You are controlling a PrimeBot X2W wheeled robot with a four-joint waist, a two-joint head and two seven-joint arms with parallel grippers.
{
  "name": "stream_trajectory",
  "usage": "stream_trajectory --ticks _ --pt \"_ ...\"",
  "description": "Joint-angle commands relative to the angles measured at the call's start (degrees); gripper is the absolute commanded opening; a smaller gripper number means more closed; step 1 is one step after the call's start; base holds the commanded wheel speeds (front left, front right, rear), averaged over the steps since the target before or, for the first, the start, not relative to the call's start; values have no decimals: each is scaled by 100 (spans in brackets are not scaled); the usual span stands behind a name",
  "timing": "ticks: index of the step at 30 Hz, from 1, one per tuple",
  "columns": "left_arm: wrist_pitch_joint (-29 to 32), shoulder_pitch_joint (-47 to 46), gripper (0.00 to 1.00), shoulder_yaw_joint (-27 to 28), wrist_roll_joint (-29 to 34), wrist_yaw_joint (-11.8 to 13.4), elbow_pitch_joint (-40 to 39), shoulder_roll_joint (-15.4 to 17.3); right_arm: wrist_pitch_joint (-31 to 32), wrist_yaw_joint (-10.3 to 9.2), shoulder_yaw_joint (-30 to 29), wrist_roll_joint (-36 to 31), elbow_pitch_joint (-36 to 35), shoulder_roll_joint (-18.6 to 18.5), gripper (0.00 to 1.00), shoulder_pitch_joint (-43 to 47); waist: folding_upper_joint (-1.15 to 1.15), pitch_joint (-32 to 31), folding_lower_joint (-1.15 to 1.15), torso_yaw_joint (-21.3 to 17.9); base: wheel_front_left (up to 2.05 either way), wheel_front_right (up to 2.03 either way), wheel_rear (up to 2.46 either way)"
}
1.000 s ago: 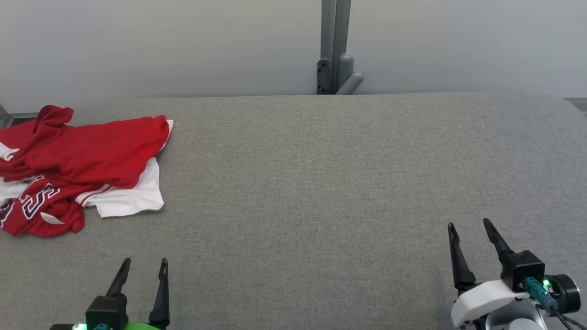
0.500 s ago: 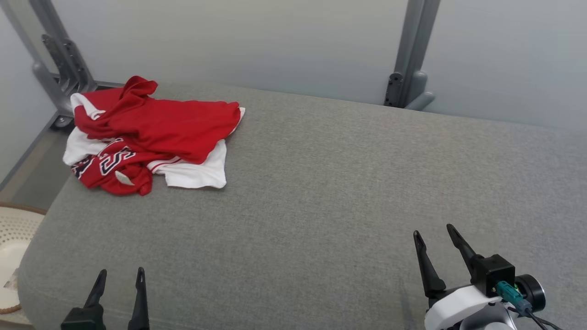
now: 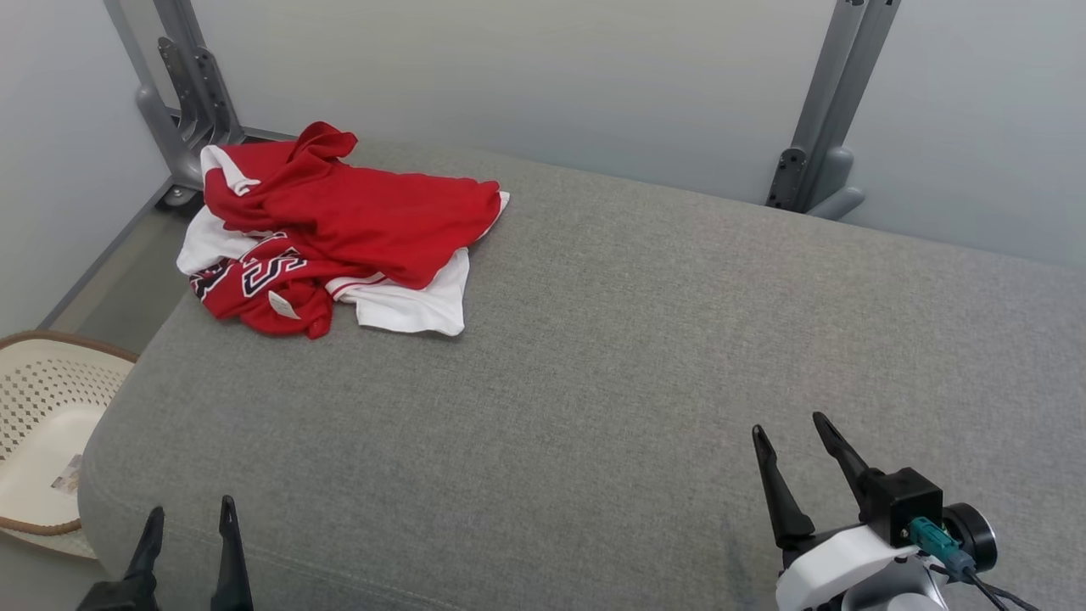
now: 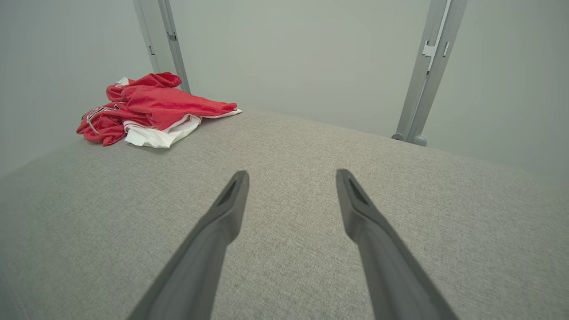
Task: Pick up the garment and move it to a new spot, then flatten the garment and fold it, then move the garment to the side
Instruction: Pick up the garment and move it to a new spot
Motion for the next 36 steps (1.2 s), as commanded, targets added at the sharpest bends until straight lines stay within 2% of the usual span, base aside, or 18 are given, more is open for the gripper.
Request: stream_trajectory --ticks 1,7,12,17,23,28,36 --pt "-17 -173 100 22 -104 24 0 -26 -18 -2 -37 -49 -21 -24 100 -69 23 204 0 -137 0 0 0" --pt "-16 -990 100 59 -480 -39 369 -43 -18 -2 -93 -303 -110 -26 100 -361 23 912 0 -371 0 0 0" --pt "-10 -2067 100 -90 -800 -57 857 156 -18 -3 -110 -574 -223 -25 100 -741 23 1745 0 -512 0 0 0" --pt "-11 -3362 100 -542 -1211 -55 1574 566 -18 -2 -99 -854 -345 -28 100 -1138 23 2550 0 -598 0 0 0" --pt "146 -4792 100 -740 -1908 -55 2434 988 -18 -2 6 -1009 -548 -102 100 -1442 23 3236 0 -722 0 0 0" --pt "501 -5659 100 -1066 -2347 -56 3099 1341 -18 -3 160 -1045 -681 -147 100 -1591 23 3639 0 -913 0 0 0" --pt "1105 -6535 100 -1393 -3056 -46 4066 1624 3 -6 281 -1086 -759 -201 100 -1651 23 4123 0 -1194 0 0 0"
